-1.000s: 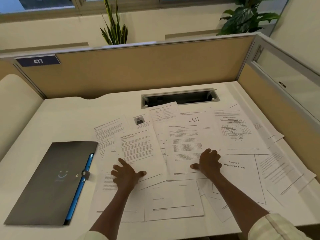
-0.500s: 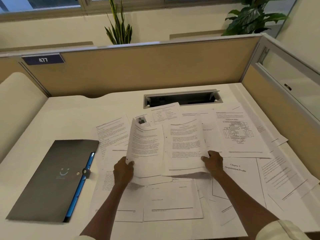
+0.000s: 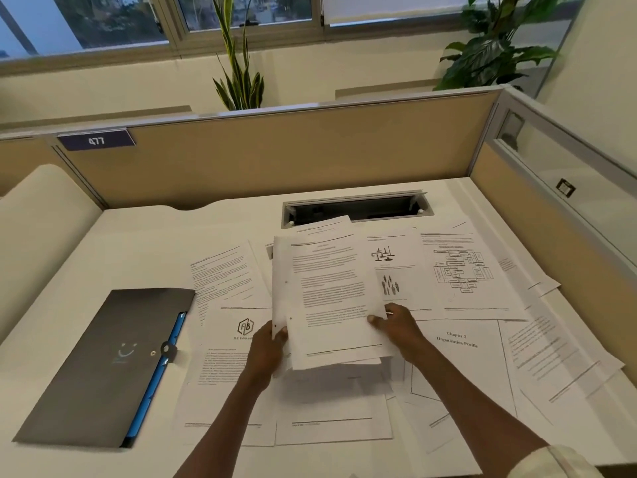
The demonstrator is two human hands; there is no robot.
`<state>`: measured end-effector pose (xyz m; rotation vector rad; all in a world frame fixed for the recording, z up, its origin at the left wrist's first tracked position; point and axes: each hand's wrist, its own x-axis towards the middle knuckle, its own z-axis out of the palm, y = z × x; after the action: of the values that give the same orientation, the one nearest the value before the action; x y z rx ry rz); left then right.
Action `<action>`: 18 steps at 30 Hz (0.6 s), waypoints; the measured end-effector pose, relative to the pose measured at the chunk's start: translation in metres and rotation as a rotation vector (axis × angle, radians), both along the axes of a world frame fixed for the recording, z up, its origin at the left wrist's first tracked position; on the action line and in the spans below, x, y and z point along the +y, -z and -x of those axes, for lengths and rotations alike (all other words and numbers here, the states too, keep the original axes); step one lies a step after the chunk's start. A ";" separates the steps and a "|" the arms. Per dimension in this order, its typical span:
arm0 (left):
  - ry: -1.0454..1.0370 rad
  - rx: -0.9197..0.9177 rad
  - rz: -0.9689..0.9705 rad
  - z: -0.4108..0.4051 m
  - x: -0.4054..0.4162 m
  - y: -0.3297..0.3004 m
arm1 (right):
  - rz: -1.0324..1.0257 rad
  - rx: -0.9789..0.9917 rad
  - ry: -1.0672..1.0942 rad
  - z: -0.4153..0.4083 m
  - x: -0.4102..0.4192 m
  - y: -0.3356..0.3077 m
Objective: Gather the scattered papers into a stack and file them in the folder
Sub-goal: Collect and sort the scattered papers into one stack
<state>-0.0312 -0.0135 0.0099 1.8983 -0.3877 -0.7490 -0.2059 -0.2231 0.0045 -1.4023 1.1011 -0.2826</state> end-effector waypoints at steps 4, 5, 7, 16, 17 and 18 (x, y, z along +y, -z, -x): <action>0.156 0.031 0.116 0.015 -0.007 -0.011 | -0.065 -0.101 0.041 0.001 -0.002 -0.011; 0.157 0.045 0.131 0.019 -0.010 -0.014 | -0.041 -0.122 0.032 0.001 -0.002 -0.014; 0.068 0.103 0.122 0.025 -0.018 -0.023 | 0.053 -0.162 0.024 0.002 -0.001 -0.021; 0.092 -0.021 0.310 0.012 -0.048 -0.052 | 0.317 -0.284 0.069 0.003 -0.002 -0.049; 0.081 -0.031 0.316 0.013 -0.050 -0.053 | 0.315 -0.299 0.069 0.003 -0.002 -0.050; 0.064 -0.045 0.312 0.013 -0.052 -0.053 | 0.316 -0.306 0.066 0.003 -0.002 -0.050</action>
<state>-0.0440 -0.0650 0.0628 1.6169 -0.5629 -0.6467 -0.2091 -0.2253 0.0541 -1.5385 0.8742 -0.7197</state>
